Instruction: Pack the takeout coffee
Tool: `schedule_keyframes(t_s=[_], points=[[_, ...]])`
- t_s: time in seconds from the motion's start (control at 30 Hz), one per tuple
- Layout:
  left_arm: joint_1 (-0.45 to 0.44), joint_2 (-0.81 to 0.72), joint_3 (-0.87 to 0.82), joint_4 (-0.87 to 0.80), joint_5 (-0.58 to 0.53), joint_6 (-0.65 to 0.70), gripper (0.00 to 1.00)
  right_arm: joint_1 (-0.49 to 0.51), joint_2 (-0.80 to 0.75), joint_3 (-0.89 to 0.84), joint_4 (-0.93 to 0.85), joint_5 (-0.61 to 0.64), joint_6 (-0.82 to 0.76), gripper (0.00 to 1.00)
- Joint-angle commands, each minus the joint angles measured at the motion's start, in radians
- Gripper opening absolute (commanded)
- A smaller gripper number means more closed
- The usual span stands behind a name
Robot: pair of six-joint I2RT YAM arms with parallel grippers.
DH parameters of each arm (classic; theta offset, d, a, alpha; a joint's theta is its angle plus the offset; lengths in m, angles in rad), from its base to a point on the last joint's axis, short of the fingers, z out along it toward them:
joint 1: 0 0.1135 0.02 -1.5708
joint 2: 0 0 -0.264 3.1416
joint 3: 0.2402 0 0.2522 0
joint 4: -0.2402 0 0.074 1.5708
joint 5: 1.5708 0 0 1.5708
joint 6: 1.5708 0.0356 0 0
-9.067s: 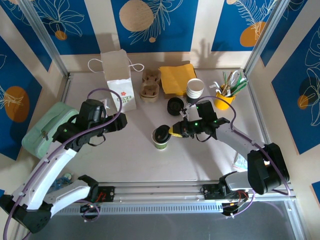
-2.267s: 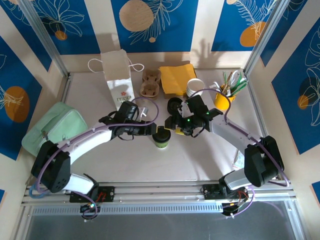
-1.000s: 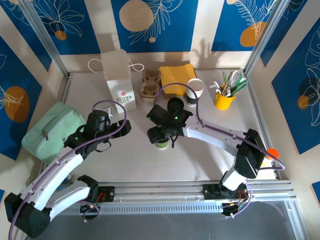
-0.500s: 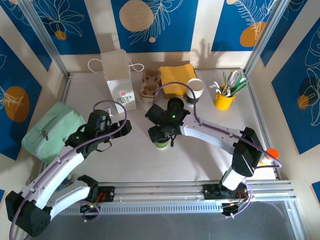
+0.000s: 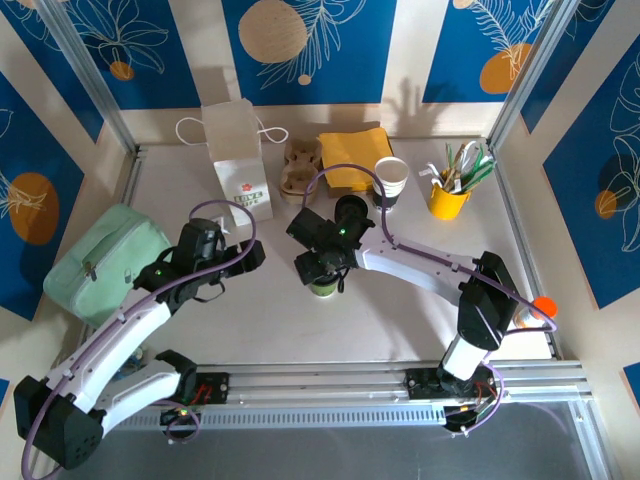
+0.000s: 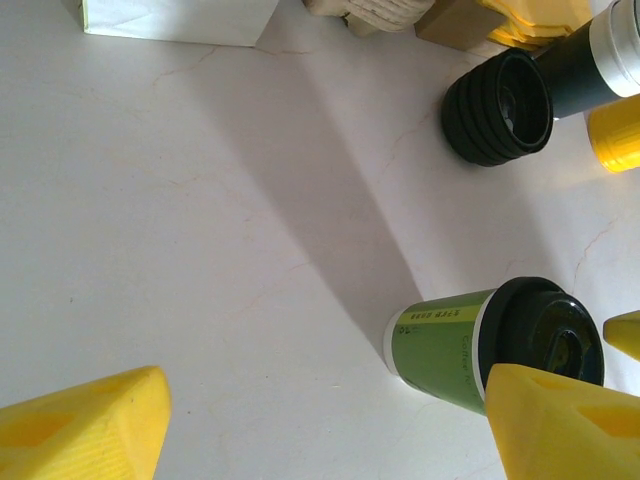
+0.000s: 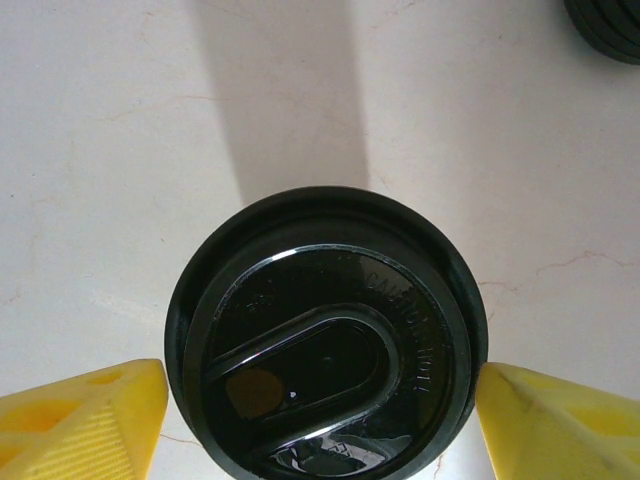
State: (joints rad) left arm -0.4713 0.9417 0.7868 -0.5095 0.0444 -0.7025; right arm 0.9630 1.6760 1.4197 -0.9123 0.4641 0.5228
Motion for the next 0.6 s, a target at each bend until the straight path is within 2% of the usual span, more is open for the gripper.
schedule_keyframes(t_s=[0.0,0.37,0.57], points=[[0.012,0.008,-0.006,0.024,0.02,-0.006,0.82,0.005,0.023,0.033,-0.025,-0.015,-0.011,0.8],[0.018,0.017,-0.017,0.035,0.03,-0.008,0.82,-0.011,0.041,0.024,-0.029,-0.03,-0.017,0.73],[0.022,0.014,-0.017,0.038,0.032,-0.008,0.83,-0.013,0.055,0.028,-0.048,-0.018,-0.031,0.73]])
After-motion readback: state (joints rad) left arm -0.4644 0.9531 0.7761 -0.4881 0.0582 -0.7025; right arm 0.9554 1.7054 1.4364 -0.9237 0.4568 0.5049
